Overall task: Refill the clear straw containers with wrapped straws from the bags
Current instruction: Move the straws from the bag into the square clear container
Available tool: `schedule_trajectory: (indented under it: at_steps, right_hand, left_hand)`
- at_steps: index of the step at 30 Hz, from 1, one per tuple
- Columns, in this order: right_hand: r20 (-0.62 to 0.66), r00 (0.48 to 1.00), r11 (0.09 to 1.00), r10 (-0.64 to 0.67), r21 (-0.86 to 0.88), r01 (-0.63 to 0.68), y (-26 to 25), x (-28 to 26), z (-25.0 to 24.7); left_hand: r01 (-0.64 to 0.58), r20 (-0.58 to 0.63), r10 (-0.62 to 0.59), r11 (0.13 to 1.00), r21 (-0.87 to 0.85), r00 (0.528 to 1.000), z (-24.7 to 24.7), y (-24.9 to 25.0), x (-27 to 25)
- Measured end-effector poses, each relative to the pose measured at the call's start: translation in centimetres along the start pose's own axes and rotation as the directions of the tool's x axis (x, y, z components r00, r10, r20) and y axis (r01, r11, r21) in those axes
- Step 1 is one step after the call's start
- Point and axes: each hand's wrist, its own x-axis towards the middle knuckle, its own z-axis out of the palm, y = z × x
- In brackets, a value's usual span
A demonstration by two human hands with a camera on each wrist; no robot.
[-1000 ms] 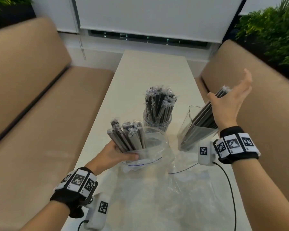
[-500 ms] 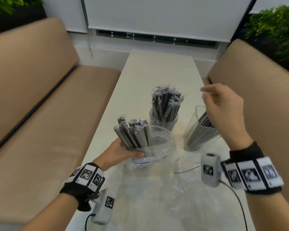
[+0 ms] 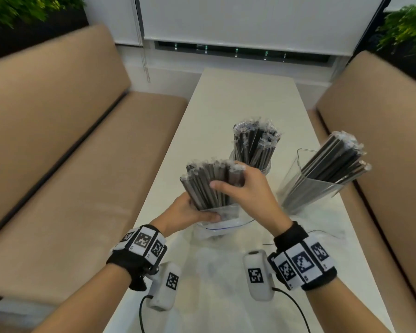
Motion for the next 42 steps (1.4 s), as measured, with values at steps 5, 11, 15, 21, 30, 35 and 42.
schedule_trajectory:
  at_steps: [5,11,15,21,30,35,42]
  right_hand:
    - [-0.006,0.999,0.987,0.032,0.159,-0.031,0.1,0.4,-1.8]
    - [0.158,0.987,0.999,-0.024,0.026,0.02,0.5,-0.4,-0.6]
    - [0.165,0.986,0.999,-0.029,-0.041,0.036,0.8,-0.8,0.6]
    - [0.025,0.999,0.986,-0.026,0.165,0.022,-0.6,-0.3,-1.8]
    - [0.089,0.996,0.982,-0.019,0.189,0.002,-1.9,-0.1,-3.6]
    - [0.272,0.962,0.997,0.006,0.069,-0.026,-1.3,-1.4,-1.0]
    - [0.074,0.996,0.998,-0.051,0.036,0.048,-0.1,-1.4,-0.4]
  left_hand:
    - [-0.006,0.017,0.006,1.0,-0.004,1.0,0.2,0.0,0.2]
    - [-0.035,0.028,0.036,0.999,-0.014,0.999,0.5,-0.2,0.6]
    - [-0.039,0.025,0.039,0.999,0.003,0.999,0.5,-0.6,0.8]
    - [-0.001,0.037,0.002,1.0,-0.031,0.999,0.3,-0.6,0.9]
    - [0.014,0.029,-0.014,1.0,-0.01,0.999,0.6,-0.6,1.1]
    - [0.025,0.008,-0.025,0.998,0.058,1.0,1.0,-0.5,1.5]
    - [0.044,0.011,-0.045,0.997,0.067,0.999,1.2,-0.1,1.4]
